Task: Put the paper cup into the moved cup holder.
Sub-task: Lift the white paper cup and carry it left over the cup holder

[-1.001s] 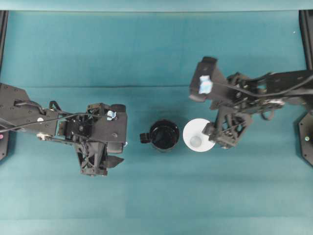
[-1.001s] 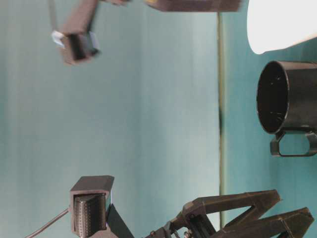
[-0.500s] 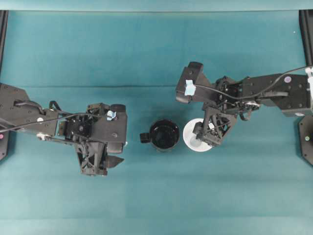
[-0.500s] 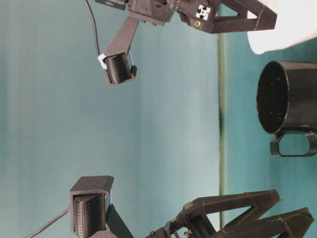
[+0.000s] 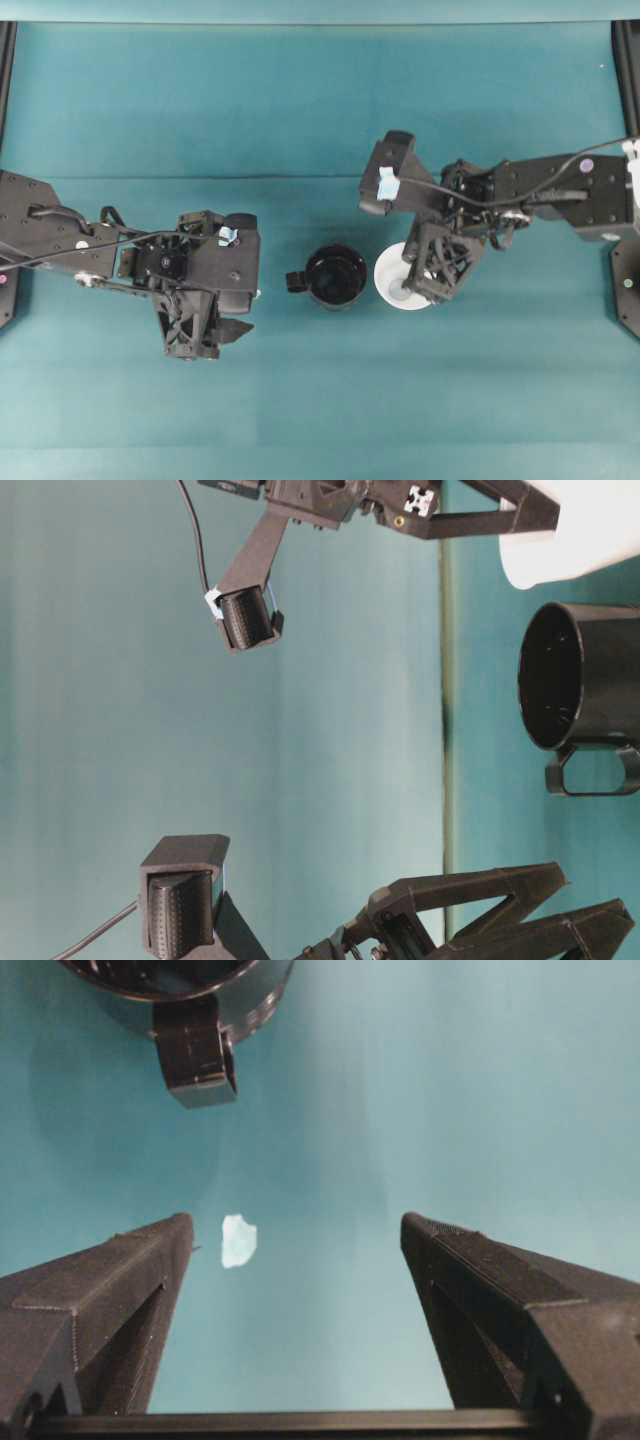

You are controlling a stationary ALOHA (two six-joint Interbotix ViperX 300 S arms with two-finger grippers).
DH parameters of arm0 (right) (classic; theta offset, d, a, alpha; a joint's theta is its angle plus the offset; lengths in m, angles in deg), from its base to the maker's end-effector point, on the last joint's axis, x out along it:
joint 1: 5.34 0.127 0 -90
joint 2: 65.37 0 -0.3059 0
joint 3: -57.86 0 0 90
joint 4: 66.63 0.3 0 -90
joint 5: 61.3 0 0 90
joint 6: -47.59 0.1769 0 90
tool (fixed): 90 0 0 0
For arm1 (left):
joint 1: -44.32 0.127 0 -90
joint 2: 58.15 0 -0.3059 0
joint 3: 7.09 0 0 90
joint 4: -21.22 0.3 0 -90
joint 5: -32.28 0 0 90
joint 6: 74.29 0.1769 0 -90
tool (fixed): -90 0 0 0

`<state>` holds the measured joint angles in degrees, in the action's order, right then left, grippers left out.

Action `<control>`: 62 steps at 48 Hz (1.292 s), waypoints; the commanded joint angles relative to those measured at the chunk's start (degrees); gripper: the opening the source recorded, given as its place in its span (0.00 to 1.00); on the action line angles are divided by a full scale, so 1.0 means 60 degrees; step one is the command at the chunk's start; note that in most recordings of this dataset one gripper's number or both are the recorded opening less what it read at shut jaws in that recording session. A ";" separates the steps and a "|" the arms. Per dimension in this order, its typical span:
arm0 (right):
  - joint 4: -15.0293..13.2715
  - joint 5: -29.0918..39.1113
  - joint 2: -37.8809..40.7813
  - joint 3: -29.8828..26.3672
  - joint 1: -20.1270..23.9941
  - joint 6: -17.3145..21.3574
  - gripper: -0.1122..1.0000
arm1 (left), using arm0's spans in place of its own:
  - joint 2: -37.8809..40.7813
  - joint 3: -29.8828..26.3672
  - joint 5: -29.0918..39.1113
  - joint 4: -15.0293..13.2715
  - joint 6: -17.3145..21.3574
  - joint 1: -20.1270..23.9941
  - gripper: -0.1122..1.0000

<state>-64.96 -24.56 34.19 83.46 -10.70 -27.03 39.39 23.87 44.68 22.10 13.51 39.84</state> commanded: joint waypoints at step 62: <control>0.0337 0.2241 -0.0234 -0.3413 -0.0117 0.0073 0.07 | -0.0571 0.0454 -0.0044 0.0015 -0.0425 -0.0015 0.90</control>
<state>-63.02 -10.58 32.08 64.56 -11.58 -27.03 36.84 27.04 44.68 22.10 10.87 39.84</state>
